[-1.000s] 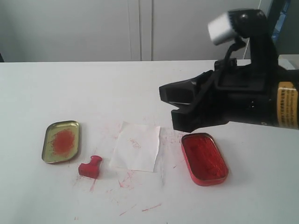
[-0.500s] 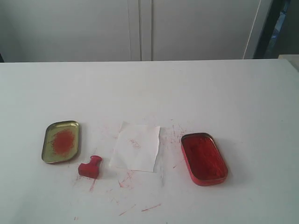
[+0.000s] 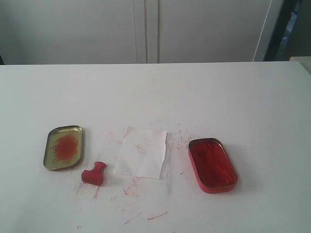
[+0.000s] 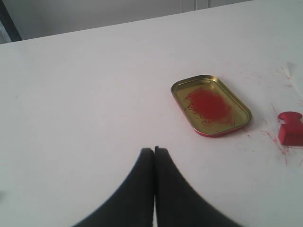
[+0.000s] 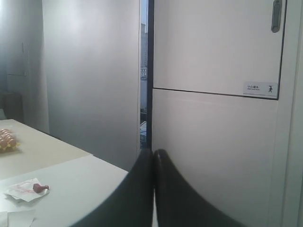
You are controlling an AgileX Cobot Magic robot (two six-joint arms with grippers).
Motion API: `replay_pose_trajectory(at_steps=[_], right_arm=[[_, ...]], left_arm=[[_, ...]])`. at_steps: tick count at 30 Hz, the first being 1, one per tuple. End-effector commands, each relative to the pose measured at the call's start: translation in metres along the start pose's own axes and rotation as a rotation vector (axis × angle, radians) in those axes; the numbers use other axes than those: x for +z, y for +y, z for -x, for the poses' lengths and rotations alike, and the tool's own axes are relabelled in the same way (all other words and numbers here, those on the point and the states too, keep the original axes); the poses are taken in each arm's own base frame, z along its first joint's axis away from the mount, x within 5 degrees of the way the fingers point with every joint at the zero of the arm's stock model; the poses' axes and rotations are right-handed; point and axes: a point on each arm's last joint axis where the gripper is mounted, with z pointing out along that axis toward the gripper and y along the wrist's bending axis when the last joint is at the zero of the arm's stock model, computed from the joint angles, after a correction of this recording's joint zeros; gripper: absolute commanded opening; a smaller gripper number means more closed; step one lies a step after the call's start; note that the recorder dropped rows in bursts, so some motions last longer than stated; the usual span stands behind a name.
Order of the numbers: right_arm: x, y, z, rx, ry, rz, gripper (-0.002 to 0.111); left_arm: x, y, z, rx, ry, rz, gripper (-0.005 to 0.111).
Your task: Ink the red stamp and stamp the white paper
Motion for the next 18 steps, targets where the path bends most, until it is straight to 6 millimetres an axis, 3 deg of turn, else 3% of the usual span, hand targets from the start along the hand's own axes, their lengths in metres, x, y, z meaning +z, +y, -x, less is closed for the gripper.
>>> replay_pose_trajectory(at_steps=[1, 8, 12, 18], right_arm=[[-0.001, 0.0, -0.001, -0.006, 0.0, -0.006, 0.0], [-0.003, 0.001, 0.0, -0.008, -0.004, -0.003, 0.0], [-0.015, 0.007, 0.003, -0.026, -0.046, -0.004, 0.0], [-0.039, 0.016, -0.011, -0.042, -0.081, -0.001, 0.0]], left_arm=[[0.0, 0.0, 0.0, -0.002, -0.003, -0.007, 0.0], [0.0, 0.0, 0.0, -0.002, -0.003, -0.007, 0.0], [0.0, 0.0, 0.0, -0.002, -0.003, -0.007, 0.0], [0.0, 0.0, 0.0, -0.002, -0.003, -0.007, 0.0]])
